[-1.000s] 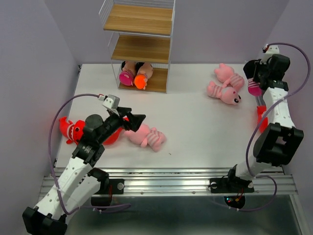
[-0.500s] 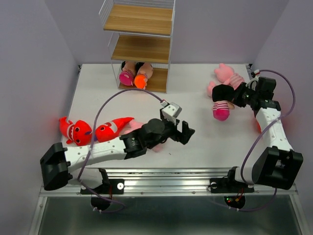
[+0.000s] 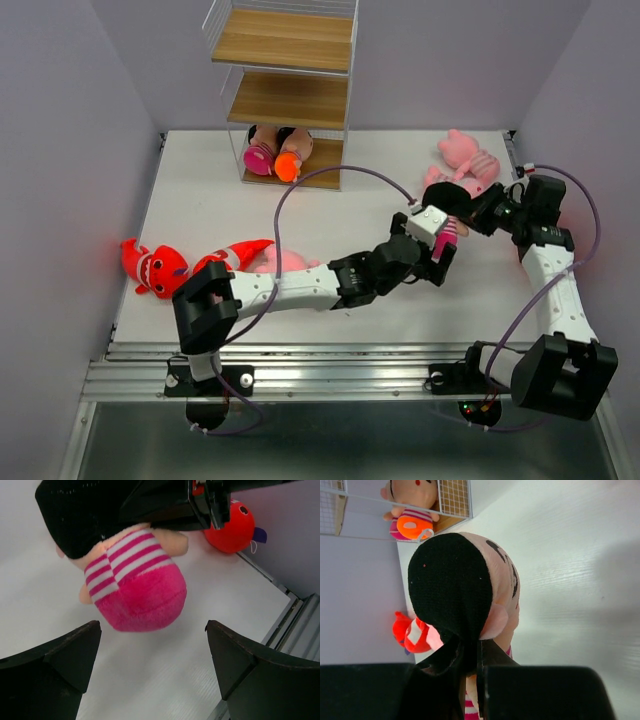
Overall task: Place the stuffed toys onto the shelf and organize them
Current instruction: Pass the stuffed toy from the right arm to the left
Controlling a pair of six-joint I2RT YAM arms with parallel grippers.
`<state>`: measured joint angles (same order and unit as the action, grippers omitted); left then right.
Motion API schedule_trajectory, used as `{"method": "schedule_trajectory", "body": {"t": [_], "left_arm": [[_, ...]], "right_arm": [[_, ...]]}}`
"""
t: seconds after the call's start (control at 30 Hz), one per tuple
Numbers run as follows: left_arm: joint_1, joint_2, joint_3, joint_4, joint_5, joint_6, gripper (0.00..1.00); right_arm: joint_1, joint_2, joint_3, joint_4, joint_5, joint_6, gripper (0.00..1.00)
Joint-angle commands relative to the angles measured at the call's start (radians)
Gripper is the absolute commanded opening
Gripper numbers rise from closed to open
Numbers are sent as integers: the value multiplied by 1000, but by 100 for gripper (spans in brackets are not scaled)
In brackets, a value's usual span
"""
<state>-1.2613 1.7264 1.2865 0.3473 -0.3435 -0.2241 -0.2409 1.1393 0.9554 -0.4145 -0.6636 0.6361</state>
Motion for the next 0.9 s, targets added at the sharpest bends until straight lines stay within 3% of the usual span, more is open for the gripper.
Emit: {"method": "schedule_trajectory", "body": {"t": [0.0,0.13,0.3,0.33,0.37,0.47,0.53,0.57,0.6,0.8,0.83,0.87], "left_arm": [[-3,57,143,-36,-64,32,97],[-3,105,195,-67,-107,37,96],[-3,128,221,-108,-161,31,85],[-1,127,218,-113,-172,26,79],[-1,124,209,-119,-192,25,65],[-1,98,173,-117,-218,15,36],[2,73,149,-105,-218,12,22],[3,65,128,-102,-213,9,7],[7,56,116,-97,-207,5,2],[66,-60,-41,-15,-7,-55,0],[79,-82,-71,10,29,-67,0],[101,-102,-140,57,102,-96,0]], "right_arm": [[-1,-27,-20,22,-86,71,2],[-1,-49,-37,14,-113,85,2],[-1,-72,-43,5,-142,108,3],[-1,-81,-47,5,-142,109,4],[-1,-85,-49,5,-143,112,4],[-1,-101,-58,6,-140,116,4],[-1,-108,-64,10,-142,116,5],[-1,-113,-69,10,-142,114,5],[-1,-115,-70,10,-142,112,5],[-1,-150,-86,19,-145,68,18],[-1,-154,-86,20,-148,53,22],[-1,-159,-87,23,-152,12,35]]}}
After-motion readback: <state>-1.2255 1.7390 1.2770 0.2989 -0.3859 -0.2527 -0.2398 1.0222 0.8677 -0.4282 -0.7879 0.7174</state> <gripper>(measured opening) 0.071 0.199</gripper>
